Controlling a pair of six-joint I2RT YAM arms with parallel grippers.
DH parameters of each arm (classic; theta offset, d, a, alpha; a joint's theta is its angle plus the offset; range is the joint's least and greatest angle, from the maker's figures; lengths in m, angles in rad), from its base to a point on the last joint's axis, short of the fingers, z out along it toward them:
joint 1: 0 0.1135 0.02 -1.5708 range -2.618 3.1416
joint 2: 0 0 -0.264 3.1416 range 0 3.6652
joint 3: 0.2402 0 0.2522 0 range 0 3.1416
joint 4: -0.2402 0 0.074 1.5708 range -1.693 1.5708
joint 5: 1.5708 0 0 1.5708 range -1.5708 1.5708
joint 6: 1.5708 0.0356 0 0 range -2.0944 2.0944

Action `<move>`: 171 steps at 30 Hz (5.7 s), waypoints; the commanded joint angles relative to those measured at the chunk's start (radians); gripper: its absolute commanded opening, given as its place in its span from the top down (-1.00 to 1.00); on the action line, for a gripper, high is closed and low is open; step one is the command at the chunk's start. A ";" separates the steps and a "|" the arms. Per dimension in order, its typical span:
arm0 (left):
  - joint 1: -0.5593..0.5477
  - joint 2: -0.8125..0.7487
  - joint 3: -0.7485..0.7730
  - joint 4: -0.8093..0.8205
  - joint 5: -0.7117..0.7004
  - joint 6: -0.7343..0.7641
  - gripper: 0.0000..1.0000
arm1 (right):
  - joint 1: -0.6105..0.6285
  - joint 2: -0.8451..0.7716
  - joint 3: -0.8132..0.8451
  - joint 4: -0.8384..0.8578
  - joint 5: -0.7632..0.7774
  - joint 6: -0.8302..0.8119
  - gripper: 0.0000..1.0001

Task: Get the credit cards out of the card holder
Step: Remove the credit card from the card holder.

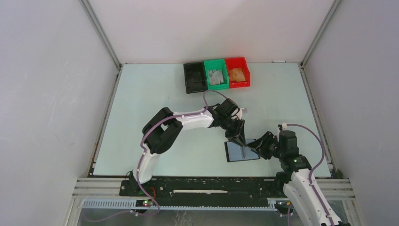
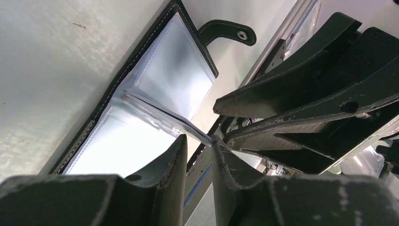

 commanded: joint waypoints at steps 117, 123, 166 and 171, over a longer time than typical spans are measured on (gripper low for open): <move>0.028 -0.050 -0.037 -0.024 -0.050 0.052 0.20 | 0.113 0.029 0.015 -0.068 0.091 -0.082 -0.19; 0.027 -0.032 -0.021 -0.017 -0.047 0.043 0.22 | 0.113 0.028 0.011 -0.068 0.087 -0.080 -0.20; 0.024 -0.123 -0.050 -0.008 -0.042 0.037 0.27 | 0.041 -0.283 0.151 -0.467 0.584 0.189 0.00; 0.016 -0.097 -0.039 0.038 -0.014 -0.021 0.27 | 0.039 -0.124 0.145 -0.275 0.436 0.074 0.21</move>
